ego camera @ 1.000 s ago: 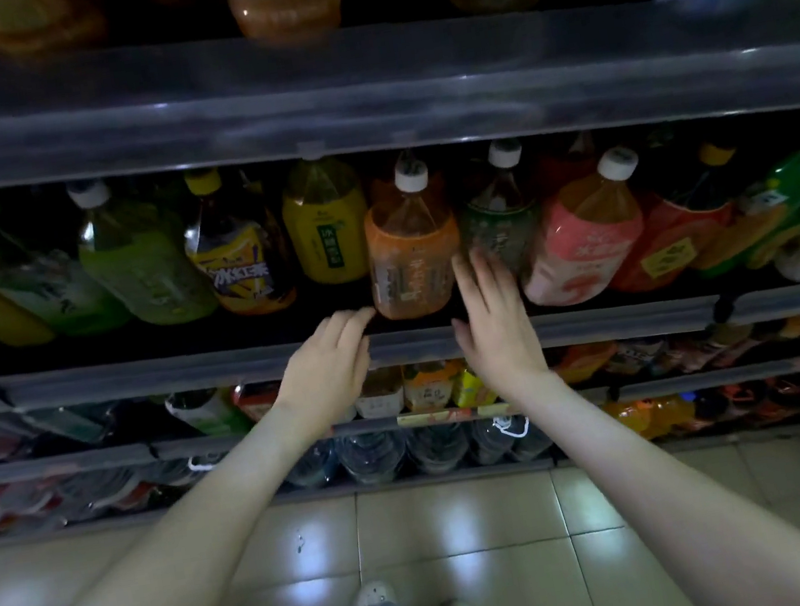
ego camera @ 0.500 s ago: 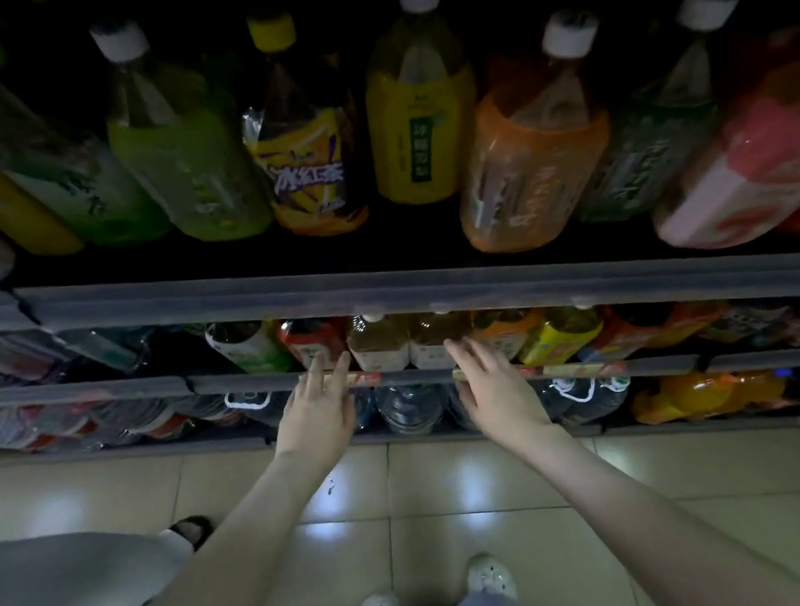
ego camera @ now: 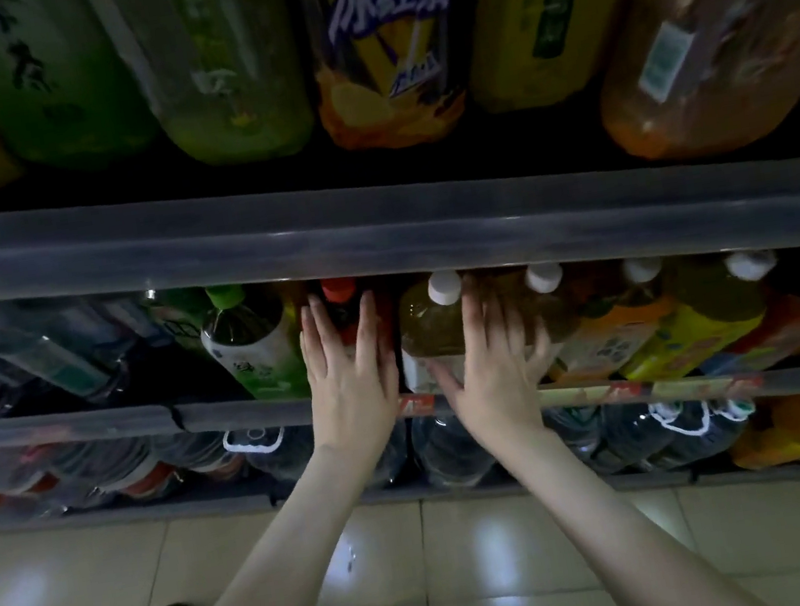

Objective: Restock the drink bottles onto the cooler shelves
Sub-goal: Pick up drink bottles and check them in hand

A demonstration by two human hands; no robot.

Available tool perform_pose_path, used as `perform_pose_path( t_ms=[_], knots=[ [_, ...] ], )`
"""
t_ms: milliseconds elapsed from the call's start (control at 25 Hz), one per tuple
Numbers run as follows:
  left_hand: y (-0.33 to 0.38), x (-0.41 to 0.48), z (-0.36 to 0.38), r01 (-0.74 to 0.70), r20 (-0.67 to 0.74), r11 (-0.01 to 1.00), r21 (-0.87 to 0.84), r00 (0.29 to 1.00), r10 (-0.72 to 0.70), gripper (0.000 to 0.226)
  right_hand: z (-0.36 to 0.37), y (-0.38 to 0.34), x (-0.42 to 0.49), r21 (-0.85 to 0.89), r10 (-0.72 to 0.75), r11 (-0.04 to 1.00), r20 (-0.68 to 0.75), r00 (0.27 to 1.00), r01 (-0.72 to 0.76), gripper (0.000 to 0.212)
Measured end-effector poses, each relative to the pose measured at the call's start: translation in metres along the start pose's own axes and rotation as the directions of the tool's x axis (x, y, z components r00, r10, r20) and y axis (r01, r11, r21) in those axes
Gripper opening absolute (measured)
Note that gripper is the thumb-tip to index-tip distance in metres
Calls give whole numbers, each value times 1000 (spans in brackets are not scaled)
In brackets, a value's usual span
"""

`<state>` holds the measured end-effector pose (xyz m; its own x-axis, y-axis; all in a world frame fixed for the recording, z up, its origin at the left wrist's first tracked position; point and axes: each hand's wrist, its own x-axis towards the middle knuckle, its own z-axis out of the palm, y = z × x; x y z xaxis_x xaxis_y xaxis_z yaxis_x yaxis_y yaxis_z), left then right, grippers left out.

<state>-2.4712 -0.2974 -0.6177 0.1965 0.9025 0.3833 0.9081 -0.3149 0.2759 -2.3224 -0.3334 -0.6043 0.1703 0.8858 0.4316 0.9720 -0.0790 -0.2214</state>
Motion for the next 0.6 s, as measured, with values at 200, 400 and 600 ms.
perform_pose_path(
  t_ms=[200, 400, 600],
  knots=[
    [-9, 17, 19, -9, -286, 998, -68, 958, -10, 71, 34, -6, 6, -24, 40, 999, -190, 981, -45, 100],
    [-18, -15, 27, -176, -525, 979, -100, 845, 98, 70, 40, -4, 6, 100, 79, 993, -211, 974, -59, 101],
    [-28, -34, 28, -216, -489, 971, -102, 861, 140, 73, 39, -3, 7, 142, 60, 989, -144, 988, -39, 99]
  ],
)
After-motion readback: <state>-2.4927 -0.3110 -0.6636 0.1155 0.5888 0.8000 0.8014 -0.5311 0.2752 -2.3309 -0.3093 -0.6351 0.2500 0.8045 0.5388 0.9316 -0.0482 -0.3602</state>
